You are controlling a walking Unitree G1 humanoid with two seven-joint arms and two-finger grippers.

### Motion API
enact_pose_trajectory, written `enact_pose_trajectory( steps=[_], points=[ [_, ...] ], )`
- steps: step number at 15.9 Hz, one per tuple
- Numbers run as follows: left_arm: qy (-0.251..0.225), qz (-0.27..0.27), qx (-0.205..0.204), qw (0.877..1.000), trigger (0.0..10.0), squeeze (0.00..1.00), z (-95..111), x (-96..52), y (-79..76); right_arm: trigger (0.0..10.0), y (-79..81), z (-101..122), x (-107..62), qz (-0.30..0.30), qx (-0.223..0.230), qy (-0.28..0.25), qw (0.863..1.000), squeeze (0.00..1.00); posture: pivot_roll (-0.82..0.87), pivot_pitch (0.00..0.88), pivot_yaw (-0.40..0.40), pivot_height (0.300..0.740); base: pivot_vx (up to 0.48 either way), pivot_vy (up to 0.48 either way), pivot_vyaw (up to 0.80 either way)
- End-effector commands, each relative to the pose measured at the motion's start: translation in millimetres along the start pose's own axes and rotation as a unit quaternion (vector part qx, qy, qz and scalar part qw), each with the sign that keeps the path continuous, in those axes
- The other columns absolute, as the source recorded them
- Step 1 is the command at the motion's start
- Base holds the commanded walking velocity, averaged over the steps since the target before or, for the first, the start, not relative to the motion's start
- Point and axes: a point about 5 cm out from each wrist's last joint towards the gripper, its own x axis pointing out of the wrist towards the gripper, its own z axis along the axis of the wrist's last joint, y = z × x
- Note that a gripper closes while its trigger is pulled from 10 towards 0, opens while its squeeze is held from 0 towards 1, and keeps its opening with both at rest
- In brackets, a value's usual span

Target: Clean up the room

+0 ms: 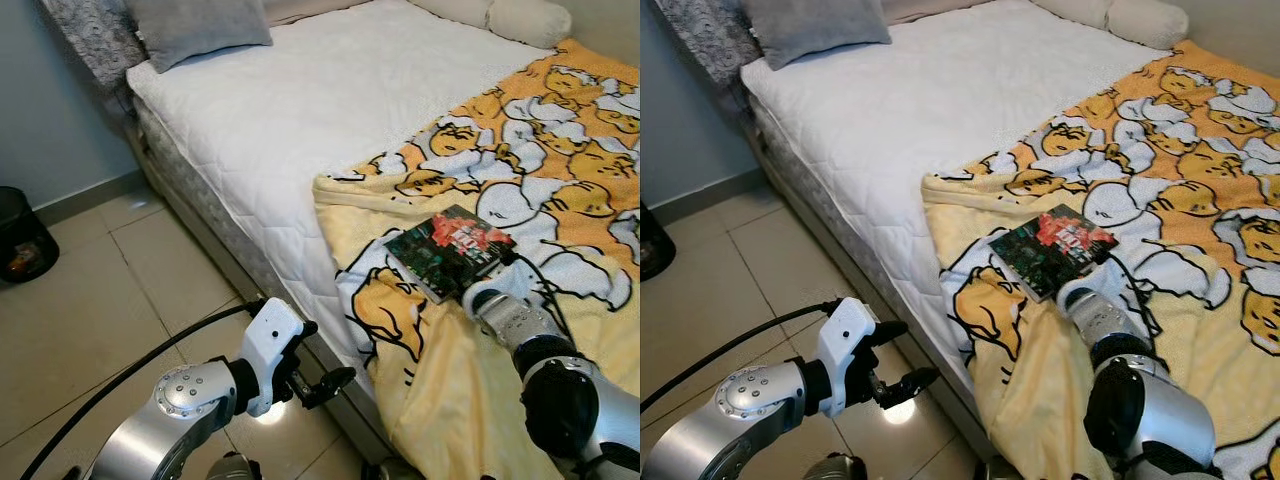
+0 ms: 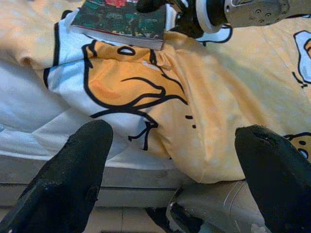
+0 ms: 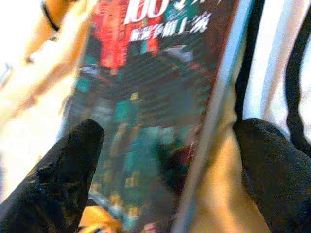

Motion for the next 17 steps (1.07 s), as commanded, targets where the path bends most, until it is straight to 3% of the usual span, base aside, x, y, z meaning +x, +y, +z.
enact_pose_trajectory(
  steps=[1,5,9,15,17],
  points=[
    [-0.002,0.001,0.005,1.000,10.0,1.00,2,0.6,-1.0,10.0,12.1,0,1.6,0.035,0.042,0.003,0.998,0.00,0.08,0.122,-0.047,0.740,0.000,0.000,0.00],
    [-0.014,0.008,0.007,1.000,10.0,1.00,7,5.0,3.9,10.0,39.9,25,1.1,0.110,0.106,-0.032,0.988,0.00,0.07,0.115,-0.053,0.740,0.000,0.000,0.00],
    [-0.017,0.013,0.004,1.000,10.0,1.00,7,5.7,4.3,10.0,44.1,32,0.7,0.111,0.135,-0.049,0.983,0.00,0.07,0.112,-0.062,0.740,0.000,0.000,0.00],
    [-0.020,0.018,0.001,1.000,10.0,1.00,7,5.9,2.8,10.0,46.0,6,5.5,0.092,0.174,-0.024,0.980,0.00,0.08,0.114,-0.066,0.740,0.000,0.000,0.00],
    [-0.019,0.019,0.002,1.000,10.0,1.00,7,5.9,2.9,10.0,52.6,-5,6.7,0.103,0.159,0.001,0.982,0.00,0.08,0.111,-0.065,0.740,0.000,0.000,0.00]
  ],
)
